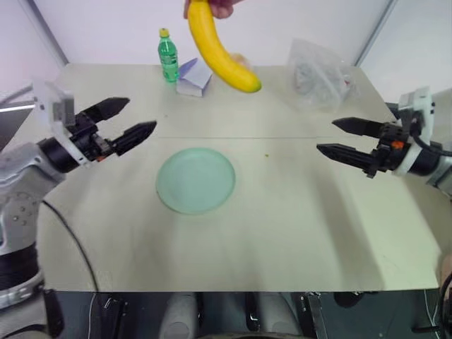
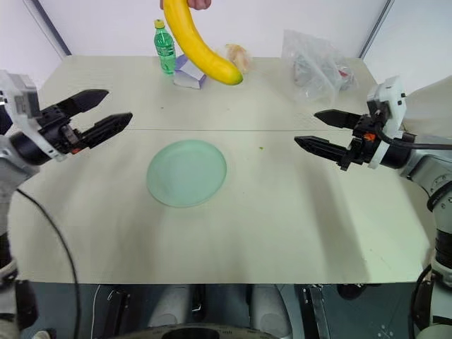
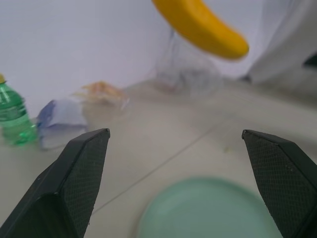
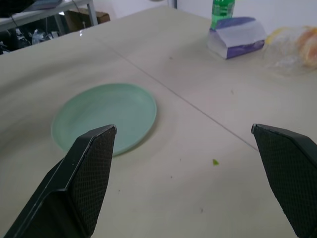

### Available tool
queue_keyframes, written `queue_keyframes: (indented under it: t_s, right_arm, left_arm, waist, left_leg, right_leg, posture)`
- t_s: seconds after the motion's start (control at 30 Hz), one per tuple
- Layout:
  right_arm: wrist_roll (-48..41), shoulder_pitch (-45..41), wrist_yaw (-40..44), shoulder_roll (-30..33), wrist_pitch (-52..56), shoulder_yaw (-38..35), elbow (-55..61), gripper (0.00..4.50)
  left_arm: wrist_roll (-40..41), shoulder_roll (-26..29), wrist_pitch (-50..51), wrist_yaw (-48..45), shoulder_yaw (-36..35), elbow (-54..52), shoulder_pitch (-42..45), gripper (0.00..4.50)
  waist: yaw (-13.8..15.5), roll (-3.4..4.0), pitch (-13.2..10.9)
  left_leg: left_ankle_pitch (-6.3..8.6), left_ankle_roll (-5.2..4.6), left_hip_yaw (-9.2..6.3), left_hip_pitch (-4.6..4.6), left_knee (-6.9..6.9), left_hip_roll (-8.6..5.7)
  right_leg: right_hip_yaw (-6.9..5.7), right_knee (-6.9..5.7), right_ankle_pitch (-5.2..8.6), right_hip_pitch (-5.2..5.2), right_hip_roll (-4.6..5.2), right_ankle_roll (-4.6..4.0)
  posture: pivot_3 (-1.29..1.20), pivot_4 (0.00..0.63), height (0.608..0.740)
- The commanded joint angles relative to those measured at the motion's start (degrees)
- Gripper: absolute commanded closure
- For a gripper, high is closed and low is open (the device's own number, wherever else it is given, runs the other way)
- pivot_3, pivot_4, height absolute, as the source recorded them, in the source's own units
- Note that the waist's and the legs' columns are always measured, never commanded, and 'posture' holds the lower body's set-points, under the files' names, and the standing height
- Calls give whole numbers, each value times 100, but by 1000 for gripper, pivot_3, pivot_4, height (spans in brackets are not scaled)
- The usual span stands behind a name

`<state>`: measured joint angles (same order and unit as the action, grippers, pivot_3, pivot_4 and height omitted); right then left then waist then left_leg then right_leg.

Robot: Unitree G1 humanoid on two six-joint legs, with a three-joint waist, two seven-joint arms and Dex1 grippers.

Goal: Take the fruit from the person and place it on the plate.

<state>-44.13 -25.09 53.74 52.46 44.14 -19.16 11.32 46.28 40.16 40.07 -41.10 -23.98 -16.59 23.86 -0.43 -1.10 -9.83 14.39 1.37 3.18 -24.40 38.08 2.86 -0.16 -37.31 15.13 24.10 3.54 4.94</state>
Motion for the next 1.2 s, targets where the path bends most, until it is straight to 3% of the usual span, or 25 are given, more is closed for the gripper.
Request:
queue_keyframes:
  t_s: [0.03, 0.23, 0.4, 0.77, 1.2]
  right_arm:
    - [-239, -368, -209, -104, 3, -150, 177, 0]
    - [-583, -778, -491, -250, 253, -171, 249, 0]
    - [-763, -967, -826, -340, 302, -280, 366, 0]
    - [-1030, -750, -1277, -339, 378, -470, 826, 0]
    - [-1157, -531, -1572, -305, 361, -551, 1064, 0]
  left_arm:
    - [579, -334, 249, 405, -66, -39, 267, 25]
    - [871, -1366, 201, 760, 322, 732, 1112, 25]
    - [719, -1826, -21, 651, 522, 1571, 1809, 25]
    - [224, -2258, -617, -118, 826, 3388, 2957, 25]
    - [-369, -2579, -1100, -886, 1069, 4666, 3963, 25]
  waist:
    - [-15, -1, 0]
    - [13, -1, 0]
    - [84, -2, -1]
    - [112, -2, -1]
    - [106, -2, -1]
  left_leg:
    - [0, 0, -2, 0, 0, 0]
    - [0, 0, -5, 0, 3, 0]
    - [-1, 0, -2, -1, 10, -4]
    - [-1, 0, -4, -3, 9, -4]
    - [-1, 0, -4, -3, 7, -4]
  right_leg:
    - [0, -2, 0, 1, -1, 0]
    - [0, -8, 0, 1, -3, 0]
    - [-1, -7, -1, -2, -2, 2]
    - [-2, -3, -1, -1, -4, 1]
    - [-2, -1, -1, 0, -7, 2]
  posture:
    - [0, 150, 731]
    - [0, 150, 731]
    - [0, 150, 731]
    - [0, 150, 731]
    - [0, 150, 731]
